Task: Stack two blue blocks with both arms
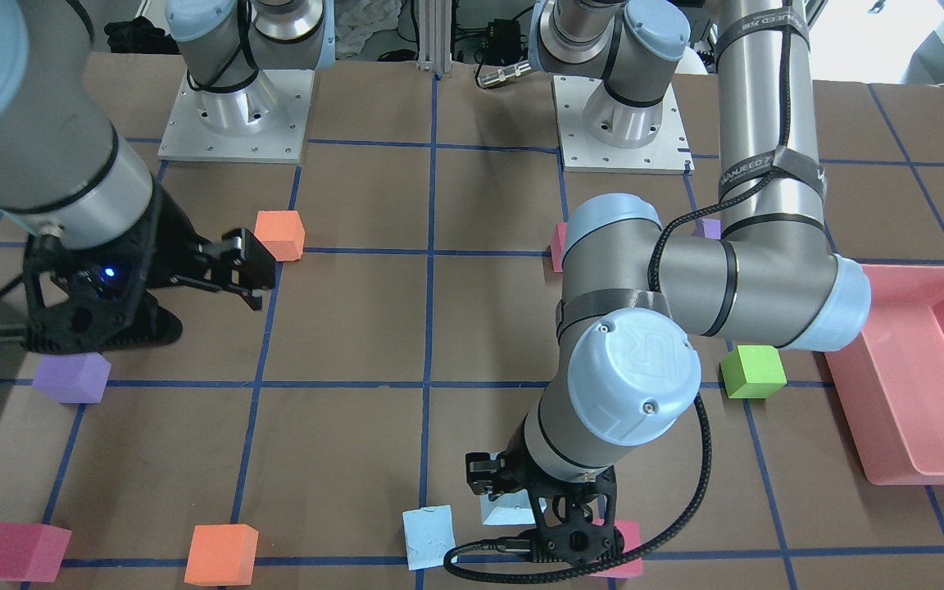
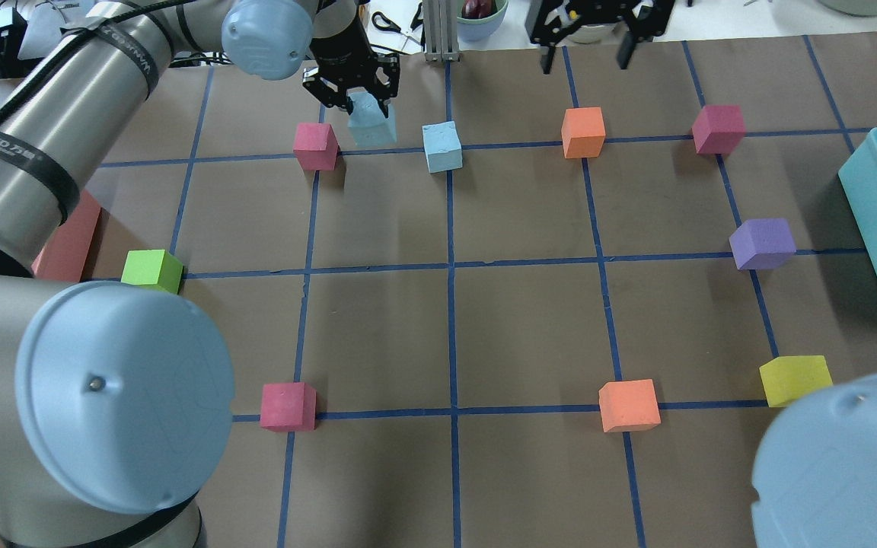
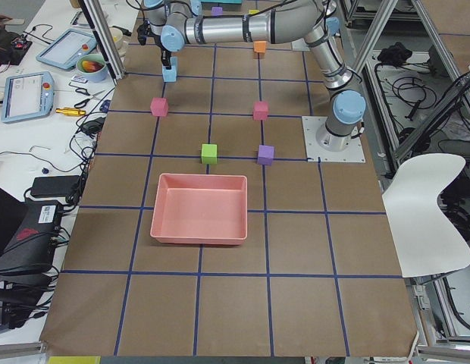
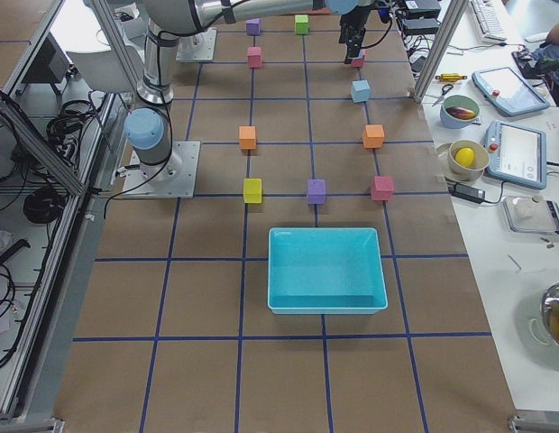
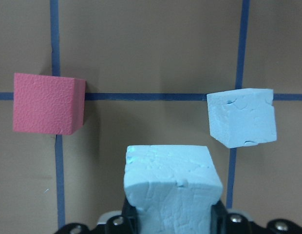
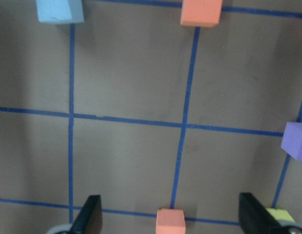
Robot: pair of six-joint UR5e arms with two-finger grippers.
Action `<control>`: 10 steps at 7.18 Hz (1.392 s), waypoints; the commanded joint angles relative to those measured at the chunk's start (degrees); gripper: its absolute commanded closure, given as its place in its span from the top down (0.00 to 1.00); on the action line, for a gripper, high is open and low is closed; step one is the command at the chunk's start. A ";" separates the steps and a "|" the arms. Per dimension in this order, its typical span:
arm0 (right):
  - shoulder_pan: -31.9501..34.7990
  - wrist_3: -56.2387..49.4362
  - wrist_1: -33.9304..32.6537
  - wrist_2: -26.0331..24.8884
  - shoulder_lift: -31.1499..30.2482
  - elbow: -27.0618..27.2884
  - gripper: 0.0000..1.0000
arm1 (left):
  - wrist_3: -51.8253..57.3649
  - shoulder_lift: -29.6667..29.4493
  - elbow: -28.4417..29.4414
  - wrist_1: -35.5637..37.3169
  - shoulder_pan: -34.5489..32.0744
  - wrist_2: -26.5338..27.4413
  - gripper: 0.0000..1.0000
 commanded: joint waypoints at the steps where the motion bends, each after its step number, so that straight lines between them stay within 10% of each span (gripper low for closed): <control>1: -1.35 -0.37 2.69 -2.25 -6.85 8.77 1.00 | -5.84 -5.38 7.10 -0.03 -2.71 -1.27 0.00; 4: -1.43 -0.28 -32.20 -2.07 -15.22 30.91 1.00 | -7.35 -8.65 10.02 0.32 -3.77 -0.75 0.00; 10: -1.17 0.42 -29.67 -2.16 -14.88 27.54 1.00 | -9.28 -11.29 10.38 0.15 -5.00 0.75 0.00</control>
